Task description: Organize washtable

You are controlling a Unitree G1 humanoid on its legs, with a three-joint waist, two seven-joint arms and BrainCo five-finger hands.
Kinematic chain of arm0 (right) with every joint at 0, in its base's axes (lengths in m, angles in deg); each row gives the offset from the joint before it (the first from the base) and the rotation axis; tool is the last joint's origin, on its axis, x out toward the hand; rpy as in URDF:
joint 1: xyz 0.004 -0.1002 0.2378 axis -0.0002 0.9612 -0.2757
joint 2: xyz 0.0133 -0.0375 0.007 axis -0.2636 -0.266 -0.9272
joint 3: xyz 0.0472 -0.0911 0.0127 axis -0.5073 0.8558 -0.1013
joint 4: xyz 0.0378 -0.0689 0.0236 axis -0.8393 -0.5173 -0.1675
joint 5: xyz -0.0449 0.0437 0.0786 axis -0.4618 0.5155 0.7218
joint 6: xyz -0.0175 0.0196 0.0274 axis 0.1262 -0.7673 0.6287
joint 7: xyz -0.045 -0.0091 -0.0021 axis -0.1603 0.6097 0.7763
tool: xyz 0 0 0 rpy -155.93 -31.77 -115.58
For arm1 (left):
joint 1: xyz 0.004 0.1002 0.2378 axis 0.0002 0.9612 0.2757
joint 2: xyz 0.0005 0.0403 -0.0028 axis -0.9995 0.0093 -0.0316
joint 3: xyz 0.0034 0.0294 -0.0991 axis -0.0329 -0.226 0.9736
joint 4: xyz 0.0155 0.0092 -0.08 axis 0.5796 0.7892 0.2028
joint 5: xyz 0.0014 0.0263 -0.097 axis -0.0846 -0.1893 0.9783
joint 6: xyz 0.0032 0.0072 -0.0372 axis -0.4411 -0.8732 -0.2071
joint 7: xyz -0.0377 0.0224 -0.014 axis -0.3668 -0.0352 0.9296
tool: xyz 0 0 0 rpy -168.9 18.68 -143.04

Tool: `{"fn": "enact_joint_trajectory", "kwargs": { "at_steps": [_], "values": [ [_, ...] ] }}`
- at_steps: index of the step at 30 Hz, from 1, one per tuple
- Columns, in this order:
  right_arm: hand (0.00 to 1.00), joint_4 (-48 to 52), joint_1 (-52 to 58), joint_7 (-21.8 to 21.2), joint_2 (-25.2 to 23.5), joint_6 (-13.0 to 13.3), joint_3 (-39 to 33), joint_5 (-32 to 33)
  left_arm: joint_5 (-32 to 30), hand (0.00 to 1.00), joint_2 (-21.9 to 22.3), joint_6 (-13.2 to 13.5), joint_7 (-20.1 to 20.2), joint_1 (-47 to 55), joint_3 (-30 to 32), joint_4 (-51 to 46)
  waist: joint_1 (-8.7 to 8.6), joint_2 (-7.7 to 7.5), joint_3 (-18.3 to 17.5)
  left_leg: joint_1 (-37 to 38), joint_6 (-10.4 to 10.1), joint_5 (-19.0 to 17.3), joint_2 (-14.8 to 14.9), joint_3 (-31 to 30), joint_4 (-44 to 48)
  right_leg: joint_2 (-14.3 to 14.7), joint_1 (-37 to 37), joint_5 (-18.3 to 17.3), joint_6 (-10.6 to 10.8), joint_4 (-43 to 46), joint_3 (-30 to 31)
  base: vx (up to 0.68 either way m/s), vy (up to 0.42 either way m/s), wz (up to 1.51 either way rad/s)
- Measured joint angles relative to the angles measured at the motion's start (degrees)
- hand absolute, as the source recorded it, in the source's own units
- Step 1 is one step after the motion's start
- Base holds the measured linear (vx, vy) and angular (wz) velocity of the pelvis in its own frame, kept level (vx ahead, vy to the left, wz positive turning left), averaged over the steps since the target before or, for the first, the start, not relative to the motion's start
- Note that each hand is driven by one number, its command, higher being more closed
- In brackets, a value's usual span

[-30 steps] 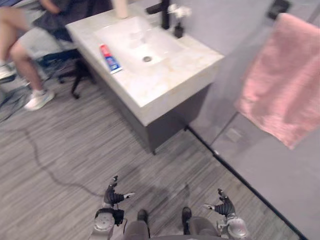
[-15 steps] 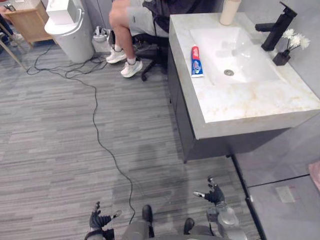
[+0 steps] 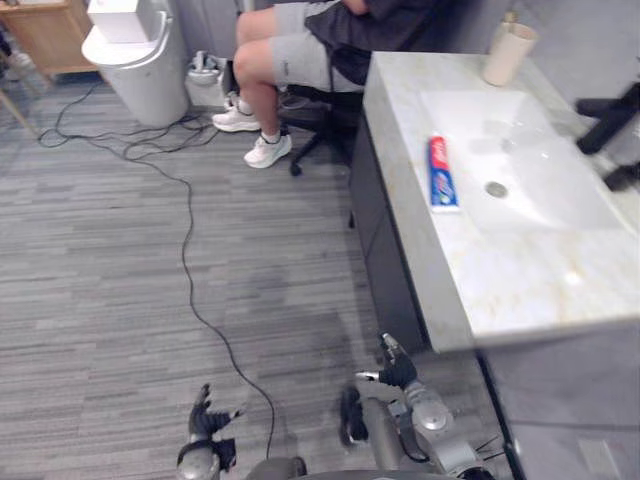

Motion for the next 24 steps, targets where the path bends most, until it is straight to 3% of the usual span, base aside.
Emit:
{"fn": "enact_joint_trajectory", "kwargs": {
  "at_steps": [1,2,3,4,5,6,9,11,13,14,16,17,18,19,20,21,22,23,24],
  "values": [
    [0.00,-0.3,-1.0,0.2,-0.1,-0.3,0.5,-0.1,-0.1,0.00,0.8,0.0,0.0,-0.5,-0.4,-0.2,0.17,2.08,0.5,-1.7,-2.3,0.7,1.8,0.7,7.1,0.3,1.5,-2.3,-0.2,1.7,-1.5,0.61,-0.029,0.59],
    [0.00,-0.3,-1.5,0.3,-0.4,-0.3,0.9,-0.1,-0.1,0.00,1.0,0.0,0.0,-0.6,-0.4,-0.3,0.13,2.33,0.6,-3.2,-4.1,1.8,2.1,1.5,11.9,0.4,2.7,-3.8,-0.2,1.2,-1.5,0.73,-0.054,0.11],
    [0.00,0.3,-2.4,0.3,-0.7,-0.6,2.1,-0.3,-0.1,0.00,1.6,0.0,-0.1,-0.5,-0.2,-0.9,0.12,3.42,1.1,-7.9,-5.9,6.0,3.5,3.3,24.3,1.5,5.7,-5.5,-1.2,-0.2,-1.2,0.62,-0.063,-0.22],
    [0.00,1.3,-2.7,0.5,-1.4,-1.0,3.4,-0.5,-0.2,0.00,2.2,0.0,-0.1,0.3,0.4,-2.4,0.83,3.96,1.4,-12.0,-5.4,7.2,6.9,5.6,35.3,3.3,9.7,-6.4,-1.9,-2.4,0.1,0.72,-0.068,-0.38],
    [0.00,1.7,-2.6,0.5,-2.2,-1.1,3.8,-0.5,-0.2,0.00,2.2,0.0,-0.1,0.8,0.6,-3.3,0.88,3.85,1.5,-13.2,-4.4,6.7,8.5,6.8,39.2,4.0,12.0,-7.0,-2.1,-3.4,0.6,0.56,-0.035,-0.58],
    [0.00,2.5,-2.2,0.5,-3.9,-1.1,4.2,-0.5,-0.2,0.00,2.4,-0.1,-0.1,1.8,0.7,-5.3,1.46,2.65,1.9,-15.1,-2.2,5.3,10.7,9.4,43.7,4.6,18.1,-8.3,-2.5,-6.1,3.1,0.65,-0.029,-0.59],
    [0.00,5.3,-0.3,0.7,-4.6,-1.1,3.2,-0.4,-0.2,0.00,3.3,0.1,0.0,3.4,0.7,-8.7,3.06,1.39,1.5,-21.4,0.4,3.5,12.2,12.0,41.0,4.3,25.5,-10.0,-2.0,-10.5,8.6,0.45,0.048,-0.72],
    [0.00,6.8,1.4,0.7,-4.5,-1.1,1.4,-0.3,-0.2,0.00,3.6,0.0,0.0,3.9,0.6,-9.0,3.80,0.89,1.4,-26.1,0.8,3.3,10.8,10.1,32.9,3.1,28.4,-11.3,-1.1,-12.0,11.8,0.45,0.169,-0.85],
    [0.00,7.1,3.2,0.8,-4.1,-1.1,-1.0,-0.1,-0.2,0.00,3.7,0.0,0.0,4.9,0.1,-9.6,4.58,0.10,1.2,-29.6,-1.3,4.5,7.4,3.4,21.5,1.2,30.1,-13.4,0.4,-12.1,16.2,0.49,0.270,-1.33],
    [0.00,7.2,4.9,0.7,-2.6,-1.2,-2.6,0.0,-0.2,0.00,4.1,0.0,0.0,6.7,-0.9,-9.6,5.67,-0.26,0.9,-30.1,-5.0,6.7,6.3,-2.3,10.8,0.2,30.7,-16.4,2.5,-11.6,21.4,0.42,0.309,-1.57],
    [0.00,7.8,6.2,0.7,-1.4,-1.3,-3.6,0.0,-0.2,0.00,4.5,0.0,0.1,8.2,-1.4,-9.7,5.84,1.01,-0.2,-29.9,-5.4,7.0,7.6,-3.8,9.1,0.7,30.7,-19.4,3.7,-9.5,25.7,0.44,0.376,-1.51],
    [0.00,8.2,7.0,0.8,-1.0,-1.4,-4.3,-0.1,-0.2,0.00,4.8,-0.1,0.2,8.8,-1.5,-9.7,6.02,2.07,-1.3,-29.2,-6.5,10.3,8.4,-3.3,9.6,1.0,30.5,-21.7,4.8,-7.3,29.0,0.56,0.535,-1.79],
    [0.00,8.1,8.3,0.7,-1.5,-2.0,-4.7,-0.1,-0.2,0.00,4.1,-0.1,0.4,9.1,-1.2,-9.9,6.06,-0.47,-2.9,-28.7,-4.0,10.6,8.0,1.0,12.1,-0.8,29.0,-22.8,6.2,-4.5,31.3,0.63,0.605,-2.05],
    [0.00,8.3,9.0,0.6,-2.7,-2.1,-4.4,-0.1,-0.2,0.00,2.4,0.0,0.8,9.2,-0.2,-10.7,5.40,-2.48,-4.4,-27.7,-2.3,9.4,8.1,5.8,12.2,-2.6,26.4,-21.9,7.9,-1.8,30.8,0.47,0.443,-1.77],
    [0.00,8.2,9.2,0.5,-3.3,-2.1,-4.4,-0.1,-0.2,0.00,1.8,0.0,1.0,9.0,0.3,-11.1,5.30,-3.40,-4.7,-26.6,-1.5,8.9,8.3,7.9,12.0,-3.3,25.3,-21.1,9.5,-0.6,29.9,0.41,0.382,-1.67],
    [0.00,7.8,9.8,0.3,-4.0,-2.1,-4.7,-0.1,-0.2,0.00,0.8,0.0,1.1,8.2,0.6,-11.2,5.21,-4.51,-4.7,-23.5,-0.9,8.5,8.5,11.6,10.9,-5.2,23.9,-19.7,12.2,1.5,25.1,0.36,0.346,-1.81],
    [0.00,6.8,9.6,0.2,-4.2,-2.1,-5.2,-0.1,-0.3,0.00,0.7,0.0,1.1,7.5,0.6,-11.2,5.35,-4.31,-4.6,-19.3,-0.8,8.5,8.9,15.5,8.2,-7.5,22.1,-20.2,12.8,3.2,16.0,0.32,0.332,-1.85],
    [0.00,5.7,9.1,0.1,-4.1,-2.1,-5.4,-0.2,-0.3,0.00,0.7,0.0,1.1,7.3,0.7,-11.1,5.40,-3.71,-4.6,-17.1,-0.8,8.5,9.0,17.1,6.7,-8.4,21.5,-20.3,12.6,3.3,10.9,0.27,0.337,-1.89],
    [0.00,2.8,7.6,0.1,-4.0,-1.9,-5.5,-0.5,-0.4,0.00,0.4,0.0,1.2,6.1,0.8,-10.0,5.20,-2.09,-4.5,-13.5,-0.8,8.5,9.7,20.7,3.4,-9.1,20.1,-20.2,12.4,2.7,1.5,0.20,0.294,-1.63]
  ]
}}
